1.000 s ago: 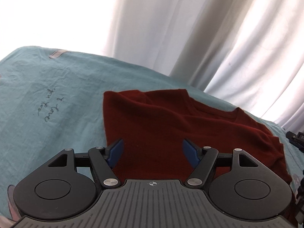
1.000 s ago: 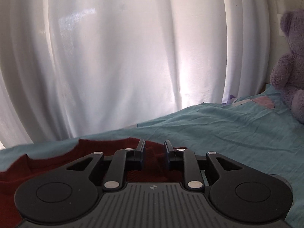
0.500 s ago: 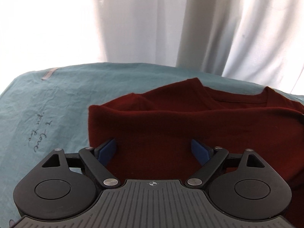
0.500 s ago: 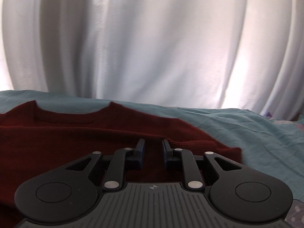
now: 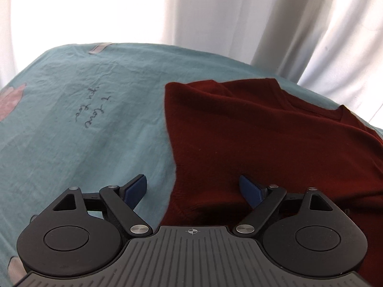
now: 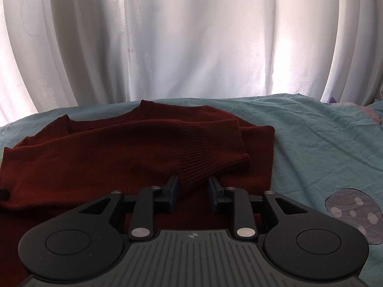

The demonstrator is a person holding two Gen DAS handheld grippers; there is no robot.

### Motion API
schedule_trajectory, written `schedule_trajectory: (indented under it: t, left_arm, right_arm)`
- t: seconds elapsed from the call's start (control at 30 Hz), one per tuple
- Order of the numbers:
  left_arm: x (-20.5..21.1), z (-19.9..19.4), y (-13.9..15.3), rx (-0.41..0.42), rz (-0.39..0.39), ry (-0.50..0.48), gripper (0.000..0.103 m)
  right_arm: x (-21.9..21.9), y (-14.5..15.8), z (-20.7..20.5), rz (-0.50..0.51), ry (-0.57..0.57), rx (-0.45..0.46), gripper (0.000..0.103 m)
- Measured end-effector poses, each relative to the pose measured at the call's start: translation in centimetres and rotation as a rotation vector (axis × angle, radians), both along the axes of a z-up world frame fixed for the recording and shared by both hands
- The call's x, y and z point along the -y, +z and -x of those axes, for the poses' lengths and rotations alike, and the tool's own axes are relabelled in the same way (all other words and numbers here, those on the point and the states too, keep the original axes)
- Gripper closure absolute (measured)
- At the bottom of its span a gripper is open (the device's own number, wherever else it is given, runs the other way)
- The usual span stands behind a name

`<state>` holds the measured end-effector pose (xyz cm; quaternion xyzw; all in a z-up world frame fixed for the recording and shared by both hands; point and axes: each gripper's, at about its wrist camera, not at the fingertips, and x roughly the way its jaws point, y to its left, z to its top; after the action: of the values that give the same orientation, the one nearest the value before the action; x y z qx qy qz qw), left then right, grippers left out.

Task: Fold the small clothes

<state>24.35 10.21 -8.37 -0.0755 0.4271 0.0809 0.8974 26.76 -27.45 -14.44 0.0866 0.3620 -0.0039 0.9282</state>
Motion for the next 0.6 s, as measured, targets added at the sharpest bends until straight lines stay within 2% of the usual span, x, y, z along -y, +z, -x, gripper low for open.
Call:
schedule_trajectory:
  t: [0.1, 0.17, 0.27, 0.33, 0.47, 0.6]
  left_arm:
    - [-1.0, 2.6, 1.4, 0.016, 0.015, 0.011, 0.014]
    - [-1.6, 4.8, 2.4, 0.023, 0.021, 0.014, 0.014]
    - [-2.7, 8.3, 3.7, 0.031, 0.044, 0.034, 0.013]
    - [-3.8, 10.9, 4.3, 0.025, 0.075, 0.062, 0.012]
    - [-5.3, 15.8, 4.3, -0.039, 0.135, 0.093, 0.012]
    - [-5.8, 19.9, 3.3, -0.118, 0.186, 0.081, 0.013]
  right_arm:
    - [-0.1, 0.9, 2.8, -0.009, 0.035, -0.009, 0.065]
    - [0.5, 1.4, 6.0, -0.054, 0.071, -0.020, 0.054]
    - [1.3, 1.8, 11.1, -0.145, 0.132, -0.056, 0.050]
    - [1.9, 1.9, 14.4, -0.170, 0.151, -0.077, 0.049]
    - [4.0, 2.3, 20.4, -0.182, 0.118, -0.113, 0.041]
    - [6.3, 2.4, 23.8, -0.244, 0.056, -0.143, 0.033]
